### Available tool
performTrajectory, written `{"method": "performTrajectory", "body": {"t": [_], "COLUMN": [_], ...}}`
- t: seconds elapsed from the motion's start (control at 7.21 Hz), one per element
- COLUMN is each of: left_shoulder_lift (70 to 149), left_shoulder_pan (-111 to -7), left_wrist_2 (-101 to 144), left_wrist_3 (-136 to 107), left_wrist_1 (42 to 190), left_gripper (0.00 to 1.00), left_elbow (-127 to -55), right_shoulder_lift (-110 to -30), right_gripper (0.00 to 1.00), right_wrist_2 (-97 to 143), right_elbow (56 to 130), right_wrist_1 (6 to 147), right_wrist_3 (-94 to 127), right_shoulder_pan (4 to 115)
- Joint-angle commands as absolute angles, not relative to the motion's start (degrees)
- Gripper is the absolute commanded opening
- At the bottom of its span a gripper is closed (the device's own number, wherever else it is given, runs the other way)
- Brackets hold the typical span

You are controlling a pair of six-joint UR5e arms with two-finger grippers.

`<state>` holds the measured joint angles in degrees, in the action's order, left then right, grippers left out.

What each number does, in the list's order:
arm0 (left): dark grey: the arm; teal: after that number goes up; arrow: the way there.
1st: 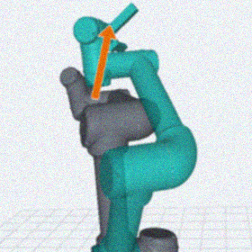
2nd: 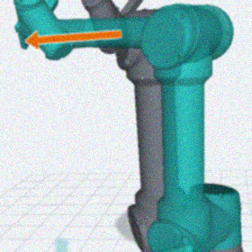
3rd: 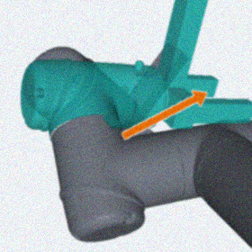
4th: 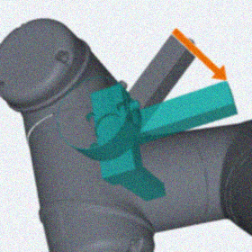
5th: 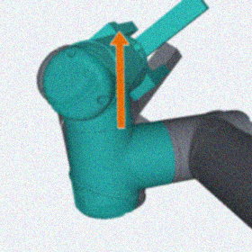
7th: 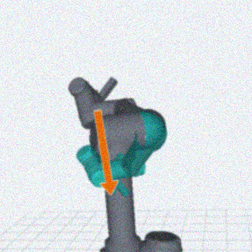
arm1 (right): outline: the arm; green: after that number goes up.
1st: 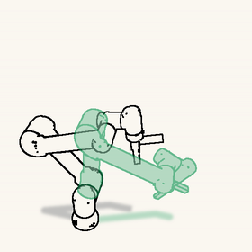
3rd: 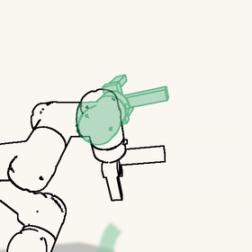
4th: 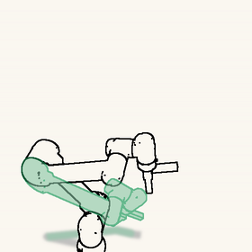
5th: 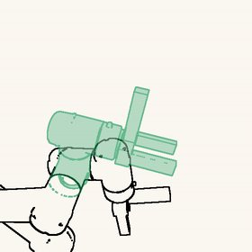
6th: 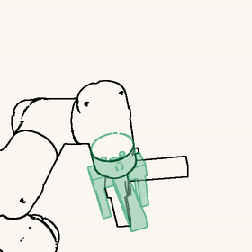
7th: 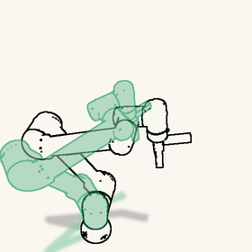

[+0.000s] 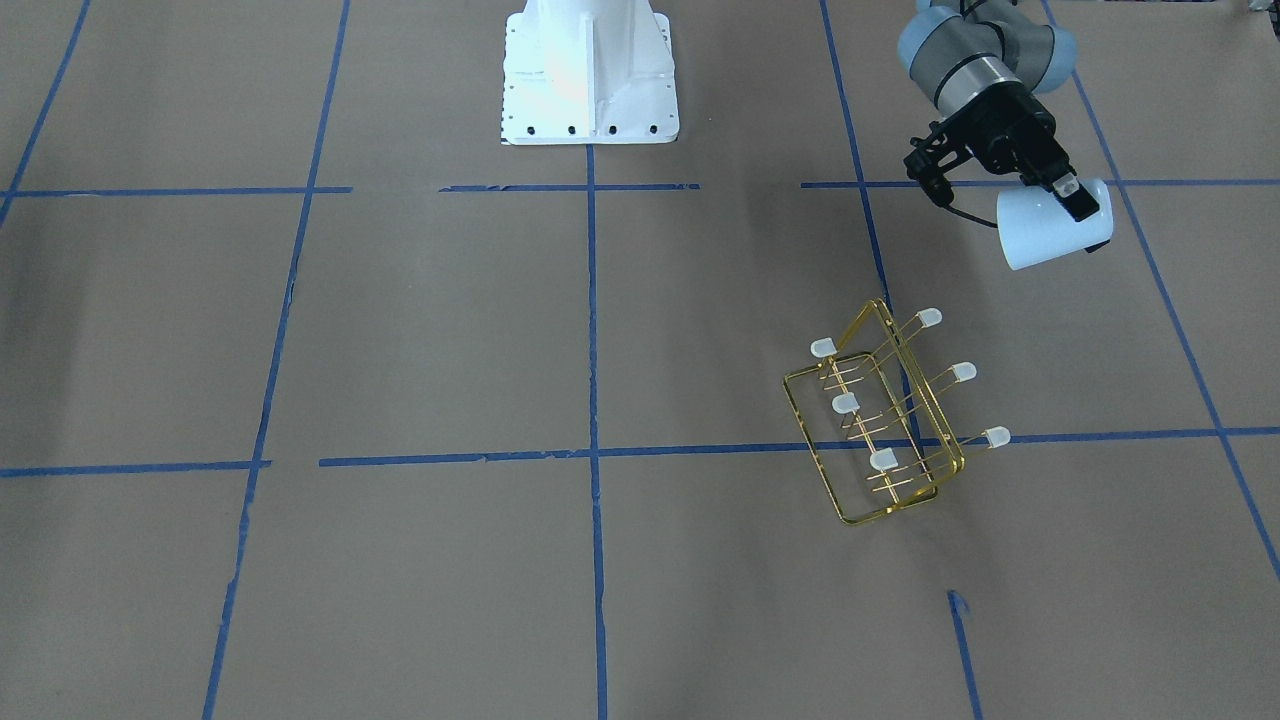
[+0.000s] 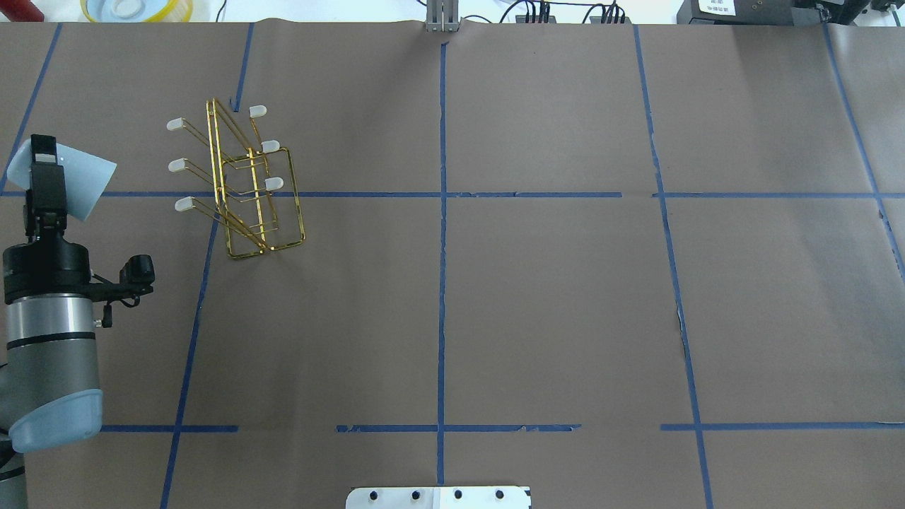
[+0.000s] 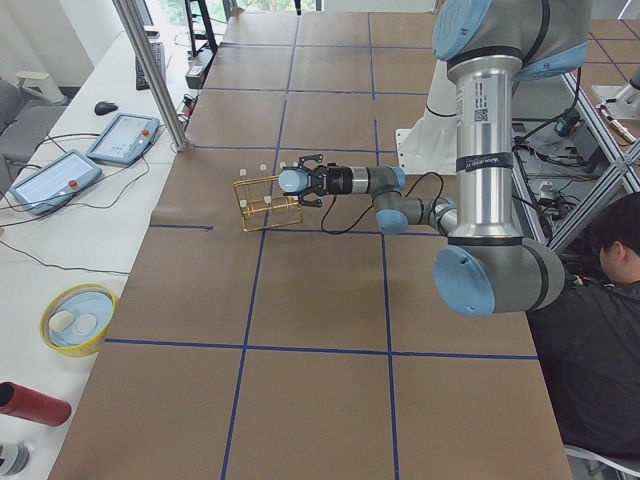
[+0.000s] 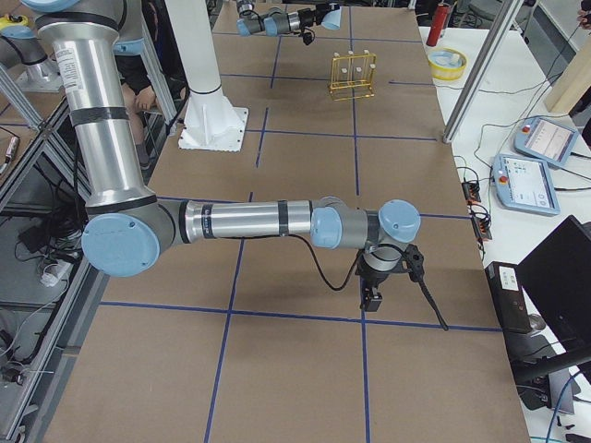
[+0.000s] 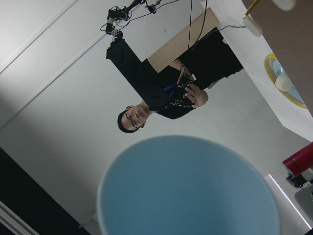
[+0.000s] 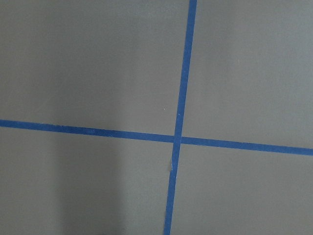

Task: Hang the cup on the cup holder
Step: 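Carry the tilted cup toward the gold rack's white peg with the left gripper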

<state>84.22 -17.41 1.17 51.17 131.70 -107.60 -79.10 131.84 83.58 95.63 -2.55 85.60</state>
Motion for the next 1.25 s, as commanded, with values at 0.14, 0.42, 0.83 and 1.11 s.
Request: {"method": "performTrajectory", "body": {"t": [0.14,0.42,0.83,1.11], "left_shoulder_lift": [88.41,91.92,92.64,94.47], "left_shoulder_pan": [-16.35,-16.35,-16.26,-16.26], "left_wrist_2": [-1.92,-3.94,-4.75,-4.57], "left_wrist_3": [52.56,55.17,56.95,57.04], "left_wrist_1": [131.66,131.48,131.05,130.78], "left_gripper": [0.11,0.11,0.11,0.12], "left_elbow": [-100.66,-97.04,-95.46,-93.44], "right_shoulder_lift": [-79.10,-79.10,-79.10,-79.10], "right_gripper": [1.00,1.00,1.00,1.00], "right_wrist_2": [131.84,131.84,131.84,131.84], "right_elbow": [83.58,83.58,83.58,83.58], "right_wrist_1": [95.62,95.62,95.62,95.62], "right_wrist_3": [-2.55,-2.55,-2.55,-2.55], "right_shoulder_pan": [85.61,85.61,85.60,85.61]}}
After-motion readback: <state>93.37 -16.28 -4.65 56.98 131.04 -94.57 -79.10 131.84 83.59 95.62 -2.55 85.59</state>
